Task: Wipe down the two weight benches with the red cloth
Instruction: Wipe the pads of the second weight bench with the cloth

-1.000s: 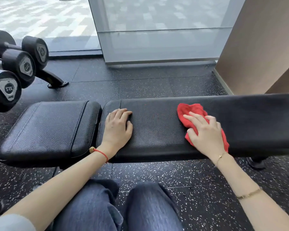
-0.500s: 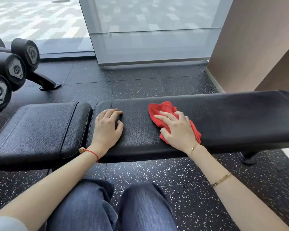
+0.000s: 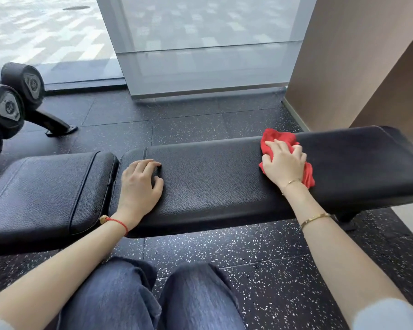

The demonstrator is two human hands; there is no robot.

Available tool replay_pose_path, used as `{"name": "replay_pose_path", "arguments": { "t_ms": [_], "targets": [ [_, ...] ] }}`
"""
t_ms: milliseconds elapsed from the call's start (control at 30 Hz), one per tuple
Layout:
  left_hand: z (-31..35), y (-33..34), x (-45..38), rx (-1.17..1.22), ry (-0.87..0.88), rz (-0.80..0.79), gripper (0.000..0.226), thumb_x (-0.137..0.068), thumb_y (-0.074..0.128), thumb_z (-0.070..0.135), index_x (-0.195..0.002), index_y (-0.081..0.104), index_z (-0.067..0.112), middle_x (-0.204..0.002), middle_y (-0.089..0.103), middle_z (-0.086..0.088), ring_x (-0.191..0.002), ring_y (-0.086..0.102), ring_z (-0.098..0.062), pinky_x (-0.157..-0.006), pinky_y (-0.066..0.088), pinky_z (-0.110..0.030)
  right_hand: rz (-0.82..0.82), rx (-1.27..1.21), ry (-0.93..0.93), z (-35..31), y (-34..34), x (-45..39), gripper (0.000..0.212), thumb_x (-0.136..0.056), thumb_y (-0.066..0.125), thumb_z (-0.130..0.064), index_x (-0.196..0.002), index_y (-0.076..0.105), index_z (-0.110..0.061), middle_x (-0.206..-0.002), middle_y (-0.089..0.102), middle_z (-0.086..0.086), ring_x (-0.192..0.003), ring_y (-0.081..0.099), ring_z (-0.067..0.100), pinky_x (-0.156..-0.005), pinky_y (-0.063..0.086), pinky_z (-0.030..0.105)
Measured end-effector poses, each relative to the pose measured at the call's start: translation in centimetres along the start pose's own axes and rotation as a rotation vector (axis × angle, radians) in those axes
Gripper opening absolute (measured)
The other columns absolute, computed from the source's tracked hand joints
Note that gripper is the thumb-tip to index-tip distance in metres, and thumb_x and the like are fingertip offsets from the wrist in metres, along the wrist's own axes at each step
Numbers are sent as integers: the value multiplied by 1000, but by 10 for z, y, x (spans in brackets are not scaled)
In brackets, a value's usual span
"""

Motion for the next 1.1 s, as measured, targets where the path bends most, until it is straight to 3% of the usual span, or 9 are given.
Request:
{"name": "replay_pose_path", "arguments": {
  "t_ms": [233, 467, 600, 833, 967, 1100],
  "targets": [
    [-1, 0, 0, -3, 6, 4, 39, -83, 49, 23, -117, 65, 11, -123, 65, -7, -121, 53, -29, -108, 39, -46, -110, -20, -451, -65, 9, 62, 50, -83, 46, -39, -133, 53, -40, -143, 48, -19, -122, 40, 27, -103, 30, 39],
    [-3, -1, -2, 5, -2, 23, 37, -82, 50, 24, -114, 66, 15, -120, 66, -4, -118, 54, -28, -104, 41, -46, -32, -41, -270, -21, 1, 36, 45, -87, 46, -37, -131, 54, -40, -145, 46, -19, -123, 39, 29, -105, 27, 38],
    [-3, -2, -3, 9, -20, 13, 37, -80, 50, 26, -113, 65, 19, -120, 65, 0, -118, 53, -27, -104, 40, -46, -59, -36, -192, -44, 11, 11, 44, -92, 46, -34, -135, 51, -36, -148, 43, -14, -127, 35, 34, -107, 25, 41],
    [-5, 0, -3, 26, -24, 8, 31, -83, 62, 18, -113, 66, 19, -121, 64, 2, -119, 52, -26, -105, 38, -46, -155, -44, -381, -144, 36, 45, 49, -92, 41, -44, -140, 46, -36, -151, 40, -12, -128, 32, 32, -108, 23, 41],
    [-5, -2, -2, 31, -24, 19, 31, -82, 63, 17, -113, 67, 18, -120, 65, 2, -119, 53, -25, -104, 39, -47, -190, -113, -444, -167, 41, 73, 52, -91, 33, -51, -141, 44, -40, -152, 38, -14, -131, 31, 32, -109, 22, 42],
    [-5, -1, -1, 40, -22, 31, 32, -81, 64, 16, -112, 67, 17, -120, 65, 2, -120, 54, -25, -104, 39, -46, -213, -416, -478, -158, 25, 67, 58, -92, 56, -35, -147, 38, -27, -155, 31, -1, -136, 35, 25, -115, 25, 36]
  ]
}}
Point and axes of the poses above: each hand's wrist, its own x-axis away from the middle knuckle, its own y-axis out of the palm, z = x × y, the point moved 9 cm from there along -x, towards the middle knuckle
